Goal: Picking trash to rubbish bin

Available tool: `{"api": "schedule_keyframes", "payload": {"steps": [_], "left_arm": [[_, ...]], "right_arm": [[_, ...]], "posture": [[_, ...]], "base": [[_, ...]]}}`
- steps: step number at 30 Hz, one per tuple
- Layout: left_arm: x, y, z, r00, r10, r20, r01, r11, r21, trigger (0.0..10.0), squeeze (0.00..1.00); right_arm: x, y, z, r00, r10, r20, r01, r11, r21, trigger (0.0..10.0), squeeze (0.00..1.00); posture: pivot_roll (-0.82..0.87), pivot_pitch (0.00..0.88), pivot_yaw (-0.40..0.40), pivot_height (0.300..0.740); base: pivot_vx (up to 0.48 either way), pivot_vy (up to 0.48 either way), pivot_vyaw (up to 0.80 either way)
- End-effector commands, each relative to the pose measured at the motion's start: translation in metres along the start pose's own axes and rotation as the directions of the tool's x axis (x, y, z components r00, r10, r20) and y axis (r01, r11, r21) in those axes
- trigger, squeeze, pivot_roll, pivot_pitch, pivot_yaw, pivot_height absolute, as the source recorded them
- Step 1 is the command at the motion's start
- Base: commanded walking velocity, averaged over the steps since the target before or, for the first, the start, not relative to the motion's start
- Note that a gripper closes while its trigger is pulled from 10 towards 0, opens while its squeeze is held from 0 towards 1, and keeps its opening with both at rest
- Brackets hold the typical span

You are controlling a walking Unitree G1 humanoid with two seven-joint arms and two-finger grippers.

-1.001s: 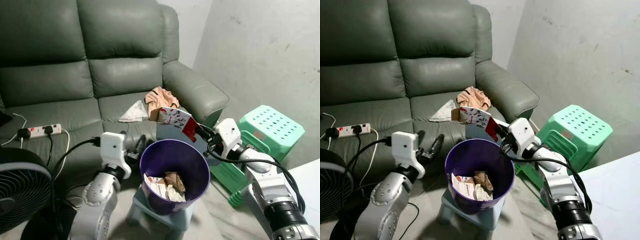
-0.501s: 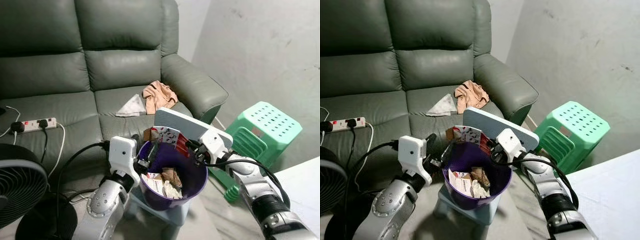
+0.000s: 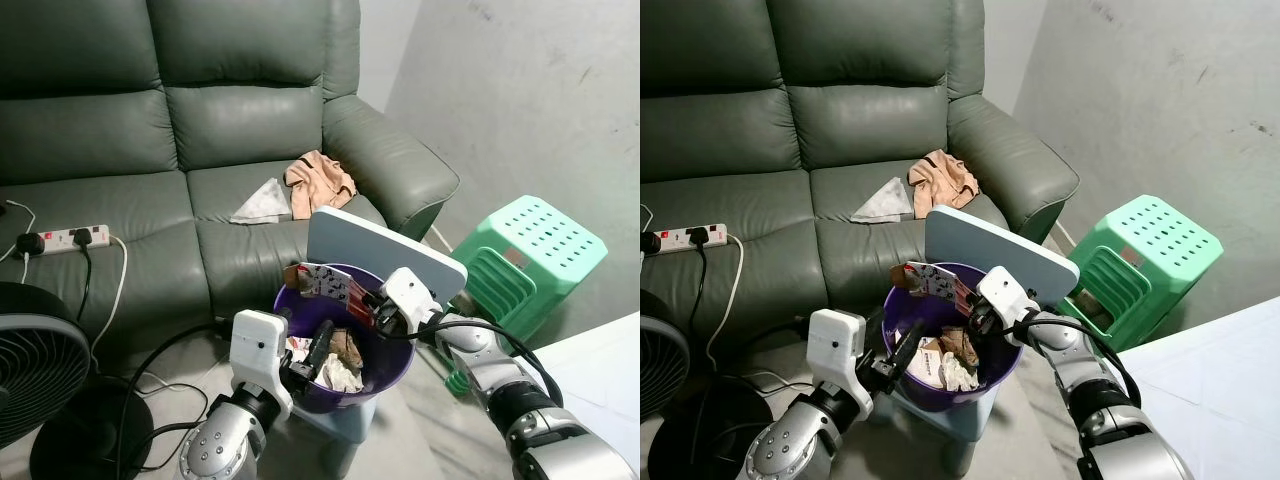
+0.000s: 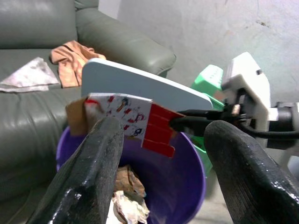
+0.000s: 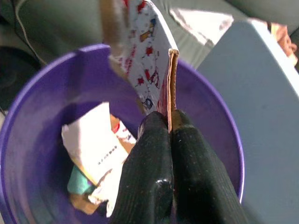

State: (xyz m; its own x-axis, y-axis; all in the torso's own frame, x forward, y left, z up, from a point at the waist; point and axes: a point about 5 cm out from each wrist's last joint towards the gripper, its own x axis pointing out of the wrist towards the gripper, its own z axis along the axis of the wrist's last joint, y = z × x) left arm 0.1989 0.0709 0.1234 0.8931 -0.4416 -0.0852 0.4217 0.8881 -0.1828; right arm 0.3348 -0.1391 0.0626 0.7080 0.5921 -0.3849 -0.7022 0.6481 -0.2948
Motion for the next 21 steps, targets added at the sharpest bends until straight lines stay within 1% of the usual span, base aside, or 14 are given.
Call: {"api": "schedule_keyframes", "payload": {"steps": [1,5,7,14,19,21], "left_arm": [[-0.002,-0.007,0.003,1.0,-0.02,0.004,0.02,1.0,0.004,10.0,0.0],[-0.004,-0.011,0.004,1.0,-0.023,0.0,0.023,1.0,-0.001,10.0,0.0],[-0.004,-0.011,0.004,1.0,-0.023,0.0,0.023,1.0,-0.001,10.0,0.0],[-0.005,-0.017,0.006,0.999,-0.036,-0.011,0.036,0.999,0.008,10.0,0.0],[-0.006,-0.019,0.006,0.999,-0.046,-0.019,0.046,0.999,0.013,10.0,0.0],[-0.006,-0.019,0.006,0.999,-0.047,-0.019,0.047,0.999,0.013,10.0,0.0]], "right_arm": [[-0.001,-0.006,-0.001,0.999,-0.022,-0.029,0.021,0.999,-0.026,10.0,0.0],[0.001,-0.004,-0.004,0.998,-0.032,-0.062,0.029,0.998,-0.051,10.0,0.0],[0.001,-0.004,-0.004,0.998,-0.032,-0.062,0.029,0.998,-0.051,10.0,0.0],[0.005,0.003,-0.013,0.987,-0.064,-0.146,0.057,0.997,-0.05,10.0,0.0],[0.006,0.006,-0.016,0.984,-0.07,-0.164,0.062,0.996,-0.056,10.0,0.0],[0.006,0.008,-0.016,0.984,-0.066,-0.167,0.059,0.997,-0.046,10.0,0.0]], "posture": [[0.19,0.15,-0.173,0.74],[0.18,0.164,-0.175,0.74],[0.18,0.164,-0.175,0.74],[0.19,0.179,-0.175,0.74],[0.19,0.18,-0.177,0.74],[0.19,0.182,-0.176,0.74]], "base": [[0.0,0.0,0.0],[0.0,0.0,0.0],[0.0,0.0,0.0],[0.0,0.0,0.0],[0.0,0.0,0.0],[0.0,0.0,0.0]]}}
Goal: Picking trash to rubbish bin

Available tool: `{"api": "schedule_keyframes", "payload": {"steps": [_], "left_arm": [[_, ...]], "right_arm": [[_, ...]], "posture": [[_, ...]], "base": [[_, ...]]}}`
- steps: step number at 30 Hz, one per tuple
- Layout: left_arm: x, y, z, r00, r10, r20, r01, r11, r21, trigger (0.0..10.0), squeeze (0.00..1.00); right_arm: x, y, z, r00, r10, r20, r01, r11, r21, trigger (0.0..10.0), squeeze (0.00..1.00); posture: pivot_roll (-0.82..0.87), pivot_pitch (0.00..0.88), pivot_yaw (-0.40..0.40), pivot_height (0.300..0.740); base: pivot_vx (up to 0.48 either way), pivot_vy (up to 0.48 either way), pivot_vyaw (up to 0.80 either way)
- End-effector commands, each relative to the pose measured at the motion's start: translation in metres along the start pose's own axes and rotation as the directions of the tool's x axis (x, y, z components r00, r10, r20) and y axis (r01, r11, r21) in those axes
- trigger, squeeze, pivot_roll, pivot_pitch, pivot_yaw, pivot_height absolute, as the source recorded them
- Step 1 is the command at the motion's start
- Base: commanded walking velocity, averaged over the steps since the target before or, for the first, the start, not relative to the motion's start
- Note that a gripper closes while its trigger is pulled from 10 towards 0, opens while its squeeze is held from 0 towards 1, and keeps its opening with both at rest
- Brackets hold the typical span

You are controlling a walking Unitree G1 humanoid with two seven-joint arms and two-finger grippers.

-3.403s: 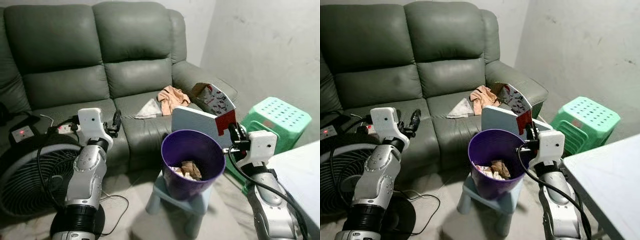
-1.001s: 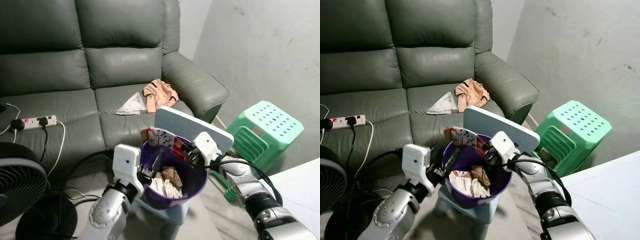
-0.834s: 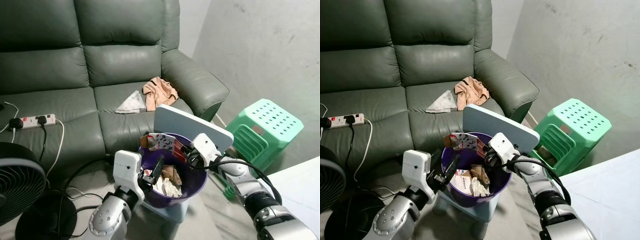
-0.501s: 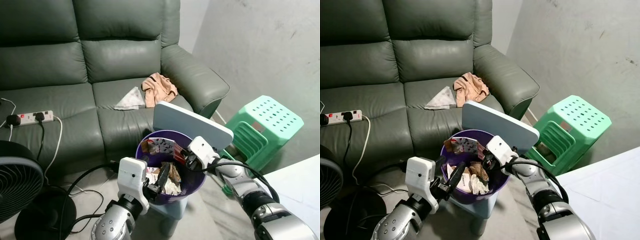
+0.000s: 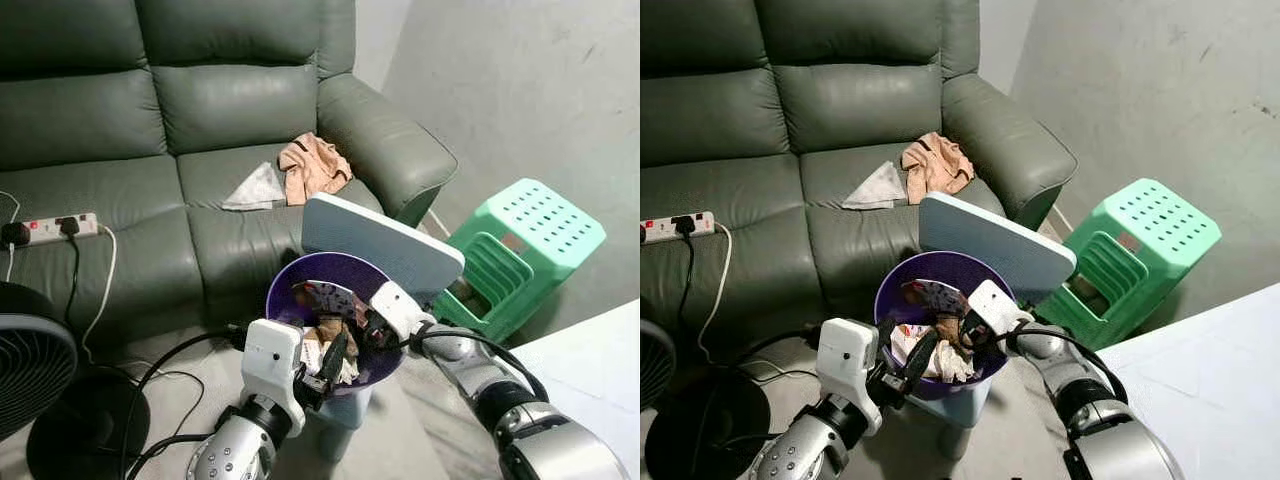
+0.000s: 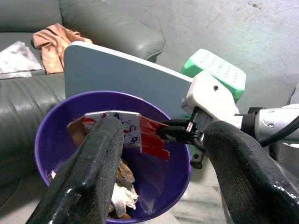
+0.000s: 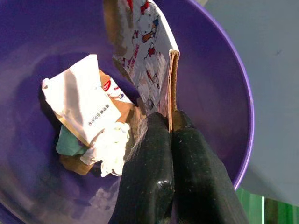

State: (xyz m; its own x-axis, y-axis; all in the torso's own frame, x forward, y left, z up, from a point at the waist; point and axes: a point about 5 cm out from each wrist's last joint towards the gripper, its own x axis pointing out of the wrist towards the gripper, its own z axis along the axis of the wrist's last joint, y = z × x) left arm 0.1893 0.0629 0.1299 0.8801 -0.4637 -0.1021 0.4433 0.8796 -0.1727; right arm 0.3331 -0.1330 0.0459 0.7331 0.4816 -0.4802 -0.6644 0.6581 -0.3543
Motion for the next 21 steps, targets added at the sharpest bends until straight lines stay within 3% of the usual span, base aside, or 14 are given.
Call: {"api": "schedule_keyframes", "payload": {"steps": [1,8,9,11,21], "left_arm": [[-0.0005,-0.0064,0.0023,1.0,-0.025,0.002,0.025,1.0,0.002,10.0,0.0],[-0.0002,-0.008,0.0032,0.999,-0.033,0.001,0.033,0.999,0.002,10.0,0.0],[-0.0001,-0.0077,0.0036,0.999,-0.033,0.004,0.033,0.999,0.0,10.0,0.0],[0.0,-0.0074,0.0041,0.999,-0.032,0.007,0.032,0.999,-0.004,10.0,0.0],[0.0,-0.0083,0.0044,0.999,-0.041,0.007,0.041,0.999,-0.006,10.0,0.0]], "right_arm": [[-0.0016,-0.0023,-0.0048,0.999,-0.003,-0.034,0.003,1.0,0.0,10.0,0.0],[-0.0004,-0.0027,-0.0027,1.0,-0.007,-0.025,0.008,0.999,0.043,10.0,0.0],[-0.0006,-0.0028,-0.0024,1.0,0.003,-0.018,-0.001,0.998,0.068,10.0,1.0],[-0.0008,-0.0028,-0.002,1.0,0.016,-0.007,-0.015,0.995,0.102,10.0,1.0],[-0.0013,-0.0061,-0.0028,1.0,-0.009,-0.022,0.012,0.994,0.107,10.0,1.0]], "posture": [[0.19,0.181,-0.177,0.74],[0.19,0.181,-0.176,0.74],[0.19,0.181,-0.176,0.74],[0.19,0.181,-0.176,0.74],[0.19,0.182,-0.177,0.74]], "base": [[0.0,0.0,0.0],[0.0,0.0,0.0],[0.0,0.0,0.0],[0.0,0.0,0.0],[0.0,0.0,0.0]]}}
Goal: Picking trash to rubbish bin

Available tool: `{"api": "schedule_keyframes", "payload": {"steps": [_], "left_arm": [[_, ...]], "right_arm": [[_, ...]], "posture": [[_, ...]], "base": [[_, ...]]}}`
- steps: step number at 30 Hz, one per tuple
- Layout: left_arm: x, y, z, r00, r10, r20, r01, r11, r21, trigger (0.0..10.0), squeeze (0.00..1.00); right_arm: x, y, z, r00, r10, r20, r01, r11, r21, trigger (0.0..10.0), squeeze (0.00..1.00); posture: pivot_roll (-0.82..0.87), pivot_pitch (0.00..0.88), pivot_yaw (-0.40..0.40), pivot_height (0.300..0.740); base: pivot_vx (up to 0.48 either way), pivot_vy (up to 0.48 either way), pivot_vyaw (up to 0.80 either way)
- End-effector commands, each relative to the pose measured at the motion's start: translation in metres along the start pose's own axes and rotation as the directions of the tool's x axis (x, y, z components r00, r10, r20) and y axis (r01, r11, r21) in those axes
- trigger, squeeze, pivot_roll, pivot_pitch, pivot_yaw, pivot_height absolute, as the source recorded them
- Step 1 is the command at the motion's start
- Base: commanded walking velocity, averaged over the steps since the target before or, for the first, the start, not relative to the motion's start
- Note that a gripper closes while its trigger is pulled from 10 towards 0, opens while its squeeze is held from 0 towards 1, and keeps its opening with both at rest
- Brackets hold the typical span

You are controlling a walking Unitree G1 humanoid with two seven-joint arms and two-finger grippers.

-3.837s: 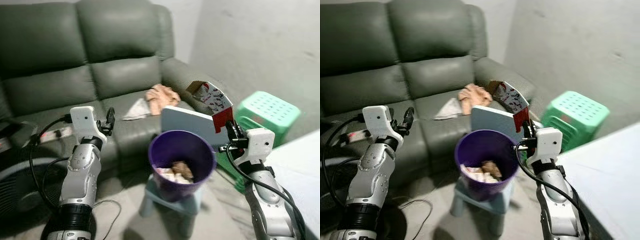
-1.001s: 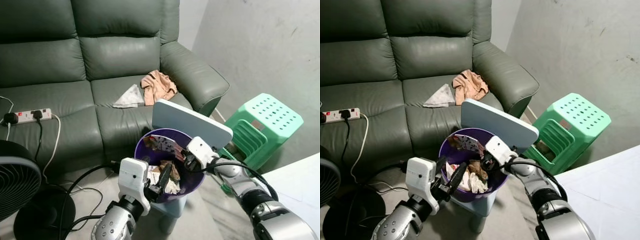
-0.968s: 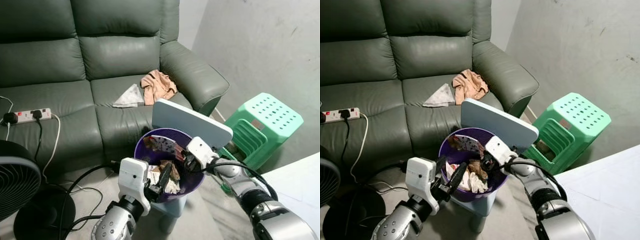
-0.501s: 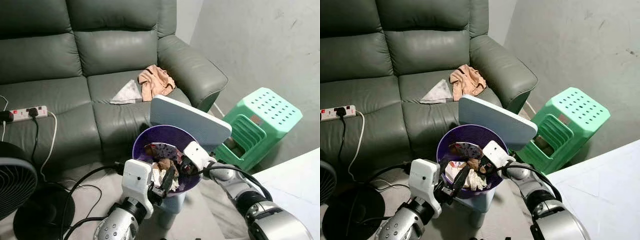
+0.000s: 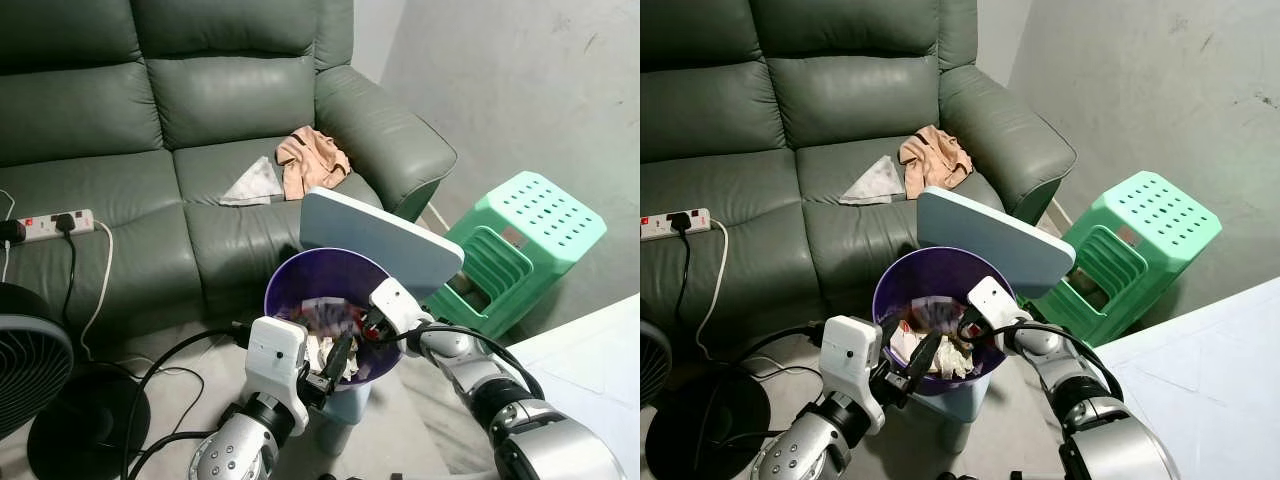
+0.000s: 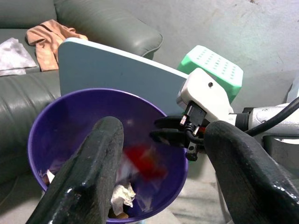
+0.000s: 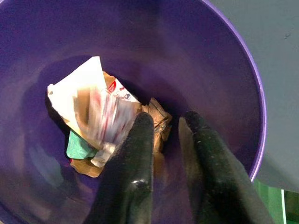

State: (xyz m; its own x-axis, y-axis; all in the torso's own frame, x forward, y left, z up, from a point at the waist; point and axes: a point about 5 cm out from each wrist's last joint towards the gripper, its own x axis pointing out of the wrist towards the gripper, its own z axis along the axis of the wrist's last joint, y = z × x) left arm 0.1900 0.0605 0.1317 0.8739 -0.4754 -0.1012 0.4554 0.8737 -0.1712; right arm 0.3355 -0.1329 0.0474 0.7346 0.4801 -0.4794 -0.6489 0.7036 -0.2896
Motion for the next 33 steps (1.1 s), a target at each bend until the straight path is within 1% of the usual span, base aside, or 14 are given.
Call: {"api": "schedule_keyframes", "payload": {"steps": [1,13,15,17,18,20,22,24,25,27,28,30,31,33], "left_arm": [[-0.001,-0.006,0.003,1.0,-0.028,0.009,0.028,1.0,-0.009,10.0,0.0],[-0.001,-0.007,0.003,0.999,-0.031,0.009,0.031,0.999,-0.015,10.0,0.0],[-0.001,-0.006,0.003,0.999,-0.031,0.01,0.031,0.999,-0.014,10.0,0.0],[-0.001,-0.006,0.003,0.999,-0.03,0.01,0.03,0.999,-0.014,10.0,0.0],[-0.001,-0.006,0.003,1.0,-0.03,0.01,0.03,0.999,-0.013,10.0,0.0],[-0.001,-0.005,0.003,1.0,-0.029,0.01,0.029,1.0,-0.012,10.0,0.0],[0.0,-0.004,0.002,1.0,-0.029,0.011,0.029,1.0,-0.009,10.0,0.0],[0.001,-0.002,0.002,1.0,-0.028,0.012,0.028,1.0,-0.006,10.0,0.0],[0.001,-0.002,0.002,1.0,-0.028,0.012,0.028,1.0,-0.006,10.0,0.0],[0.002,0.0,0.002,1.0,-0.024,0.013,0.024,1.0,-0.001,10.0,0.0],[0.004,0.002,0.003,1.0,-0.02,0.017,0.02,1.0,0.004,10.0,0.0],[0.006,0.004,0.003,1.0,-0.014,0.023,0.014,1.0,0.008,10.0,0.0],[0.008,0.007,0.004,1.0,-0.01,0.029,0.01,1.0,0.014,10.0,0.0],[0.009,0.009,0.004,0.999,-0.007,0.031,0.007,1.0,0.016,10.0,0.0]], "right_arm": [[-0.003,-0.005,-0.004,1.0,-0.009,-0.021,0.01,1.0,0.025,10.0,1.0],[-0.002,-0.005,-0.002,1.0,-0.003,-0.013,0.004,0.999,0.041,10.0,1.0],[-0.002,-0.006,-0.001,1.0,0.001,-0.004,-0.001,0.998,0.06,10.0,1.0],[-0.002,-0.006,-0.001,1.0,0.001,-0.003,-0.001,0.998,0.06,10.0,1.0],[-0.002,-0.007,0.001,1.0,0.002,0.018,-0.004,0.997,0.083,10.0,1.0],[-0.003,-0.009,0.004,0.999,0.003,0.04,-0.007,0.995,0.101,10.0,1.0],[-0.003,-0.012,0.009,0.997,0.0,0.082,-0.012,0.99,0.143,10.0,1.0],[-0.004,-0.017,0.015,0.992,-0.029,0.124,0.006,0.984,0.177,10.0,1.0],[-0.004,-0.017,0.015,0.992,-0.029,0.124,0.006,0.984,0.177,10.0,1.0],[-0.005,-0.019,0.018,0.987,-0.031,0.155,0.0,0.98,0.2,10.0,1.0],[-0.007,-0.025,0.024,0.978,-0.065,0.196,0.019,0.974,0.228,10.0,1.0],[-0.009,-0.031,0.028,0.969,-0.096,0.227,0.041,0.971,0.237,10.0,1.0],[-0.011,-0.035,0.032,0.957,-0.104,0.271,0.031,0.965,0.261,10.0,1.0],[-0.012,-0.037,0.035,0.95,-0.109,0.293,0.027,0.962,0.271,10.0,1.0]], "posture": [[0.19,0.182,-0.177,0.74],[0.19,0.181,-0.178,0.74],[0.19,0.18,-0.179,0.74],[0.19,0.18,-0.179,0.74],[0.19,0.177,-0.178,0.74],[0.19,0.175,-0.177,0.74],[0.19,0.171,-0.176,0.74],[0.19,0.163,-0.173,0.74],[0.19,0.163,-0.173,0.74],[0.19,0.155,-0.171,0.74],[0.19,0.145,-0.168,0.74],[0.19,0.135,-0.166,0.74],[0.19,0.129,-0.164,0.74],[0.19,0.119,-0.16,0.74]], "base": [[0.0,0.0,0.0],[0.0,0.0,0.0],[0.0,0.0,0.0],[0.0,0.0,0.0],[0.0,0.0,0.0],[0.0,0.0,0.0],[0.0,0.0,0.0],[0.0,0.0,0.0],[0.0,0.0,0.0],[0.0,0.0,0.0],[0.0,0.0,0.0],[0.0,0.0,0.0],[0.0,0.0,0.0],[0.0,0.0,0.0]]}}
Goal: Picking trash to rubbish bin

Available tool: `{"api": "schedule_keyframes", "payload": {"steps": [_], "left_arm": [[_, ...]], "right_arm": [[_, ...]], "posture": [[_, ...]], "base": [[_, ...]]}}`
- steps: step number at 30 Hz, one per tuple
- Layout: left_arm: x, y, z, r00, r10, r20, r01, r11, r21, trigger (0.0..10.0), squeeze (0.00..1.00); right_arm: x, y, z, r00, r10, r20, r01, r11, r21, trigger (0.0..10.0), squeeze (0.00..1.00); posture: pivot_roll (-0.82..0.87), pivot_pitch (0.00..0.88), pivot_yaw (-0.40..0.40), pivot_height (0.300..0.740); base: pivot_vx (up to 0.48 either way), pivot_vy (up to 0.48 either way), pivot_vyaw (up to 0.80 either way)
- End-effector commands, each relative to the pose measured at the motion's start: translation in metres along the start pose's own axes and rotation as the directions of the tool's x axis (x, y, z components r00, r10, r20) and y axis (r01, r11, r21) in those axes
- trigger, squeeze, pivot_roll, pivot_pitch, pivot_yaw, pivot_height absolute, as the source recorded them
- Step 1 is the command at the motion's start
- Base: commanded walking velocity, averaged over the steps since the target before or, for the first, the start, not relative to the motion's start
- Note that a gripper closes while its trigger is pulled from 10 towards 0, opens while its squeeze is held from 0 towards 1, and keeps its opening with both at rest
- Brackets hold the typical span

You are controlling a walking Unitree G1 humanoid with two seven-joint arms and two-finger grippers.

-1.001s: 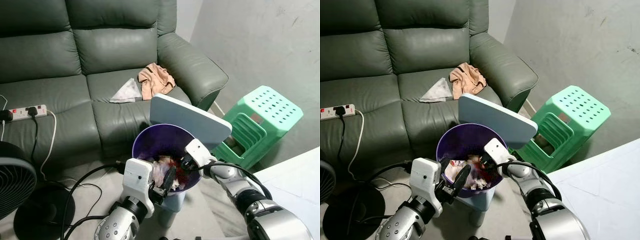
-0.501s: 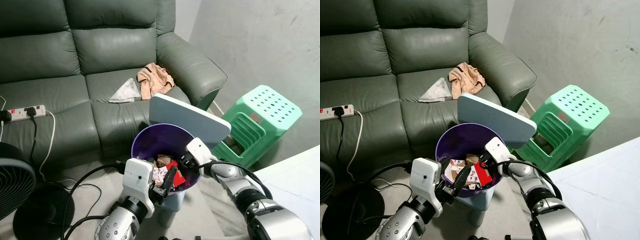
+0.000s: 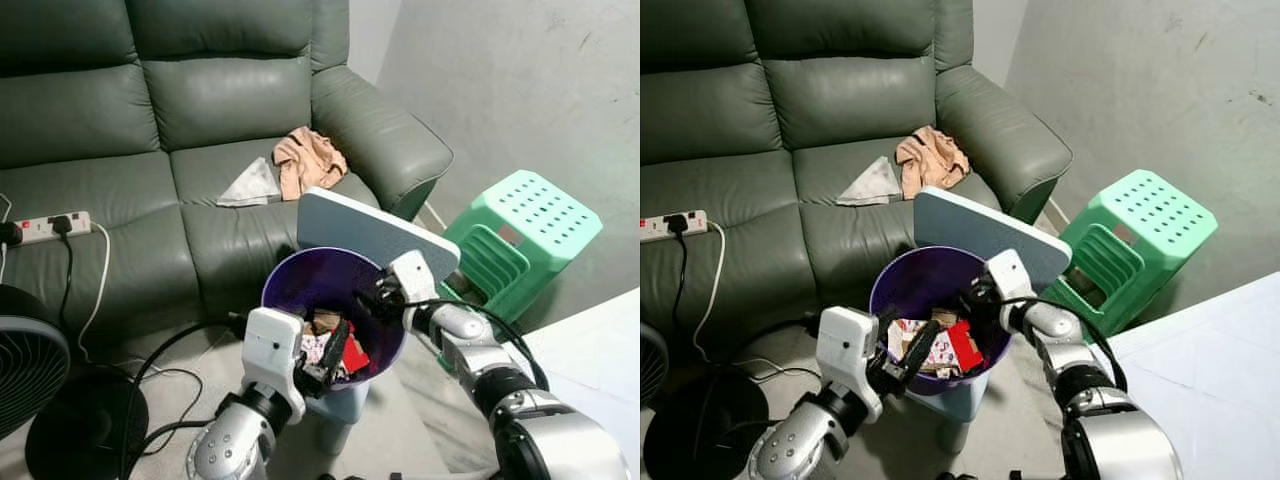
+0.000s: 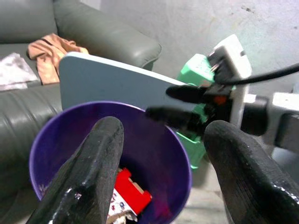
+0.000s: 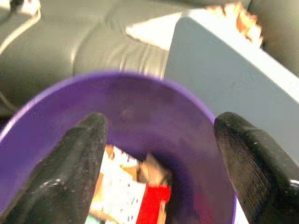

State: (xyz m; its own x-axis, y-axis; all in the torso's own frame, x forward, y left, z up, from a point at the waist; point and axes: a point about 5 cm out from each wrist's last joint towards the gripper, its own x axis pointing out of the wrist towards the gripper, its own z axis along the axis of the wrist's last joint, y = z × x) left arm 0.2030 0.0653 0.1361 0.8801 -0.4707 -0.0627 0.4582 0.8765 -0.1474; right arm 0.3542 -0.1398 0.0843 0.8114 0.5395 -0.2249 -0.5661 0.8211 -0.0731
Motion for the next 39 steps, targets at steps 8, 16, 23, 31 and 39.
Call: {"api": "schedule_keyframes", "payload": {"steps": [8,16,23,31,39], "left_arm": [[0.014,0.022,0.004,0.998,0.041,0.037,-0.043,0.998,0.056,10.0,0.0],[0.029,0.064,0.014,0.974,0.209,0.088,-0.216,0.974,0.073,10.0,0.0],[0.039,0.098,0.019,0.92,0.367,0.137,-0.385,0.912,0.141,10.0,0.0],[0.045,0.12,0.023,0.888,0.426,0.171,-0.448,0.886,0.122,10.0,0.0],[0.04,0.13,0.023,0.865,0.444,0.236,-0.474,0.876,0.089,10.0,0.0]], "right_arm": [[-0.013,-0.031,0.033,0.965,-0.129,0.228,0.116,0.991,0.067,10.0,1.0],[-0.031,-0.051,0.044,0.899,-0.261,0.352,0.232,0.965,0.125,10.0,1.0],[-0.054,-0.059,0.035,0.835,-0.386,0.393,0.36,0.922,0.142,10.0,1.0],[-0.074,-0.058,0.022,0.773,-0.487,0.406,0.472,0.87,0.145,10.0,0.97],[-0.093,-0.045,0.013,0.713,-0.56,0.421,0.528,0.825,0.201,10.0,0.0]], "posture": [[0.17,0.075,-0.144,0.74],[0.15,0.034,-0.128,0.74],[0.13,0.0,-0.117,0.74],[0.11,0.0,-0.102,0.74],[0.1,0.0,-0.096,0.74]], "base": [[0.0,0.0,0.0],[0.0,0.0,0.0],[0.0,0.0,0.0],[0.0,0.0,0.0],[0.0,0.0,0.0]]}}
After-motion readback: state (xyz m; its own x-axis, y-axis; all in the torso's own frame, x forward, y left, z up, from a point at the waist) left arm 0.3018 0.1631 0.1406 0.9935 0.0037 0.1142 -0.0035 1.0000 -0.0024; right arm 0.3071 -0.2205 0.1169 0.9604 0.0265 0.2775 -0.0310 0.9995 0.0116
